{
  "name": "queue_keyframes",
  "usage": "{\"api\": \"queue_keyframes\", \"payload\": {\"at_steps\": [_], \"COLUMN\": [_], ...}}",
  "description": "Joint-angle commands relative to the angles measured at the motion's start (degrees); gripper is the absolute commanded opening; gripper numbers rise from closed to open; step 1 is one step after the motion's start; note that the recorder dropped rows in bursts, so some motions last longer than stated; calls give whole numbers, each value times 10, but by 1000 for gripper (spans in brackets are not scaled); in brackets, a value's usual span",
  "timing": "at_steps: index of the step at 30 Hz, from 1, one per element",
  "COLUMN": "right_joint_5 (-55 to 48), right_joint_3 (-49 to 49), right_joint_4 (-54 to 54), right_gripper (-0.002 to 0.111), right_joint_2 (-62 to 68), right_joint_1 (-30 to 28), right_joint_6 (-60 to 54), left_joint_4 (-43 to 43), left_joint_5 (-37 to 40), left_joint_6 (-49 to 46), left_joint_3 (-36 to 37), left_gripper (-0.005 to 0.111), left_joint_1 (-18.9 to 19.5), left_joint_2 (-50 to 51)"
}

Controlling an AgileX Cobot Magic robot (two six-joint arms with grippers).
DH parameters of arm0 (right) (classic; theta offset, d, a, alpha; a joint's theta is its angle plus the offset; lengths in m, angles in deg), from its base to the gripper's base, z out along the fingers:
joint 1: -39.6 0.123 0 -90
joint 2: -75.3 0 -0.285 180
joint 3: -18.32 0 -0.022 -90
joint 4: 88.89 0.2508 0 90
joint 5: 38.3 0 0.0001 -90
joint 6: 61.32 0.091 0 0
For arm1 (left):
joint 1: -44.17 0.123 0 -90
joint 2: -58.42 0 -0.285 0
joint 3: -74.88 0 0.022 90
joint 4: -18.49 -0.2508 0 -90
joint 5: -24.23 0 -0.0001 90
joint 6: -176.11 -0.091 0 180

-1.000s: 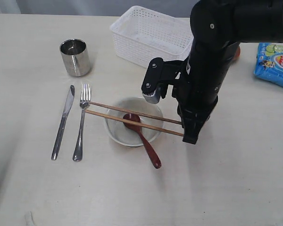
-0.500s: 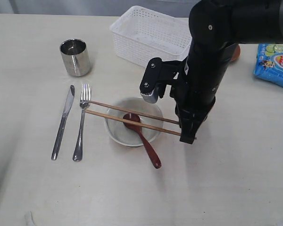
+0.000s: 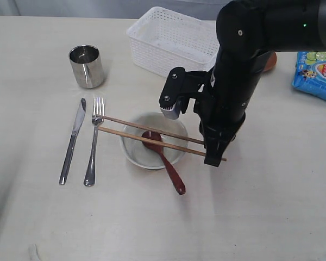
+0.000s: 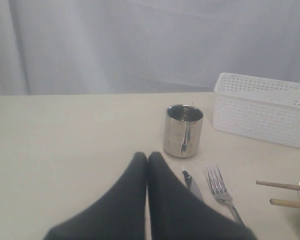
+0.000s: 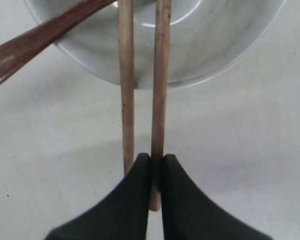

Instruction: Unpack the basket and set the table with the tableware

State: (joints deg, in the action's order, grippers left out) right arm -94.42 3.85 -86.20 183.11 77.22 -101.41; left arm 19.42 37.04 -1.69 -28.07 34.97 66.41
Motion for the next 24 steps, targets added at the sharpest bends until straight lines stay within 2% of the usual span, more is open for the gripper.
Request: {"api": "queue_keyframes", "payload": {"at_steps": [1,12,18,24], "right_joint_5": [0,2,4,4], "right_joint_3": [-2,-2,-2,-2], "right_joint_4": [2,2,2,2], "right_gripper": [0,1,25,26], "right_joint_2": [0,0,0,0], "right_joint_1": [-1,-1,-1,-1], "right_joint_6": [3,1,1,1], "left_joint_4": [2,2,2,2], "left_joint_5": [-6,-6,-6,-6], "left_joint_6": [0,0,0,0], "left_joint_3": [2,2,2,2], "left_gripper": [0,0,0,0], "left_joint_1": [-1,-1,-1,-1], "left_joint_2": [-2,-2,-2,-2]}}
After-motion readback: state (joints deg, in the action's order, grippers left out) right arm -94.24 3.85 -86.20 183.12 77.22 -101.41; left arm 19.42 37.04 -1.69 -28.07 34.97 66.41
